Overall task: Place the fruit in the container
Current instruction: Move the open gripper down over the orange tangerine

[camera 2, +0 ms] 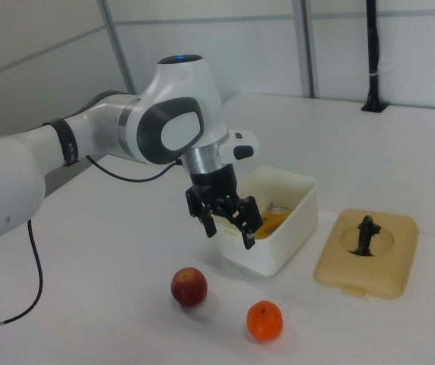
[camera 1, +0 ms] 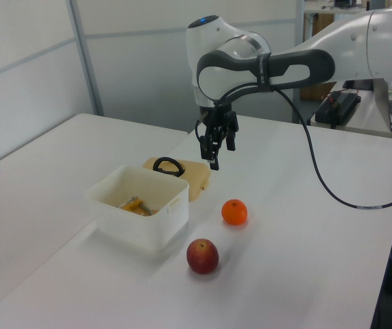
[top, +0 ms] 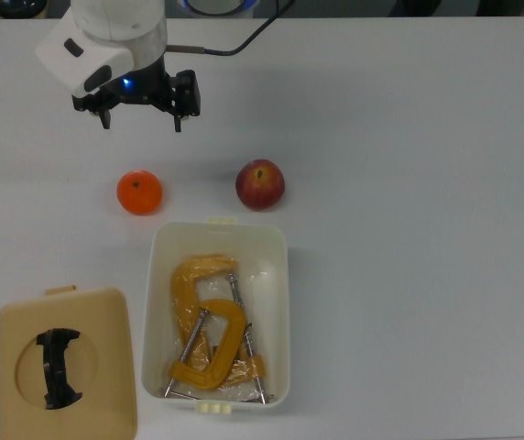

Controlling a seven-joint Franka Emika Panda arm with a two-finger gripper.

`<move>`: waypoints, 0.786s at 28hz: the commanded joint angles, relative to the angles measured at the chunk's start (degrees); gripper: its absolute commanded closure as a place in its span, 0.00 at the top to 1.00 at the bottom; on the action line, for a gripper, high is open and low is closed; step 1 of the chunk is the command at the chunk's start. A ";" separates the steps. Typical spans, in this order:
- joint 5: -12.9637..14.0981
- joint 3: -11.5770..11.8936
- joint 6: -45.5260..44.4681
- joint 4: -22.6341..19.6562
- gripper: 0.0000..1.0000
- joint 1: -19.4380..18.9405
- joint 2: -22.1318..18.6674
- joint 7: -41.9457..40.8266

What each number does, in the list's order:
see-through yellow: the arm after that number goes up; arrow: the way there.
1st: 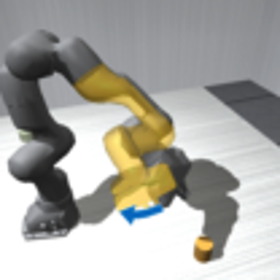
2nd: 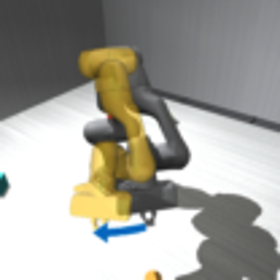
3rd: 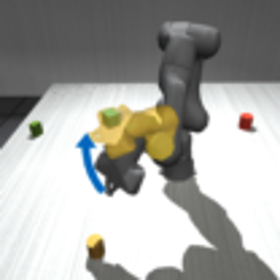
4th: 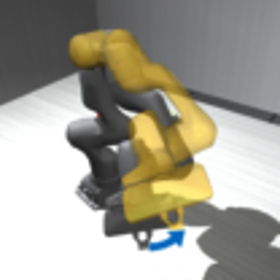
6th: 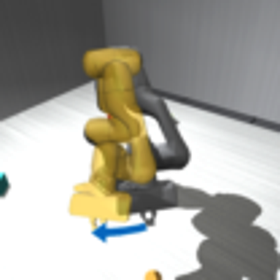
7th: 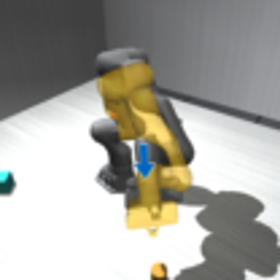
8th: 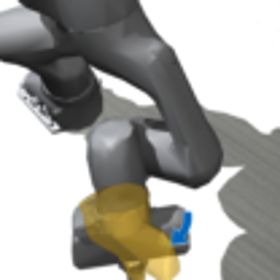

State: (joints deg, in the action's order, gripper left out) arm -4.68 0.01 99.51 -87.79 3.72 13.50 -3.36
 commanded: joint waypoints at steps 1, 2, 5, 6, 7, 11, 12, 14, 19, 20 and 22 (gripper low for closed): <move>0.99 0.43 -0.90 -1.32 1.00 -0.20 -1.10 -0.41; 0.98 0.43 -0.72 -1.77 1.00 -0.29 -1.28 -0.42; 0.63 0.34 -0.63 -3.09 1.00 -0.46 -1.64 -0.42; 0.55 0.34 -0.63 -3.53 1.00 -0.46 -1.72 -0.42; 0.46 0.25 -0.46 -4.66 1.00 -0.46 -2.33 -0.51; 0.54 0.25 0.77 -6.26 1.00 -0.55 -2.60 -0.25; 0.54 0.25 1.39 -6.69 1.00 -0.55 -2.34 0.02; 0.63 0.25 2.88 -7.66 1.00 -0.47 -2.08 0.19; 0.28 0.43 10.69 -12.40 1.00 -0.46 -1.90 1.68; 0.19 0.51 11.93 -13.28 1.00 -0.46 -1.90 2.30; -0.33 0.51 14.04 -14.69 1.00 -0.46 -1.90 2.92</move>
State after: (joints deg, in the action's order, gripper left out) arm -4.68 -0.01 107.50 -96.80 3.64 13.13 -2.69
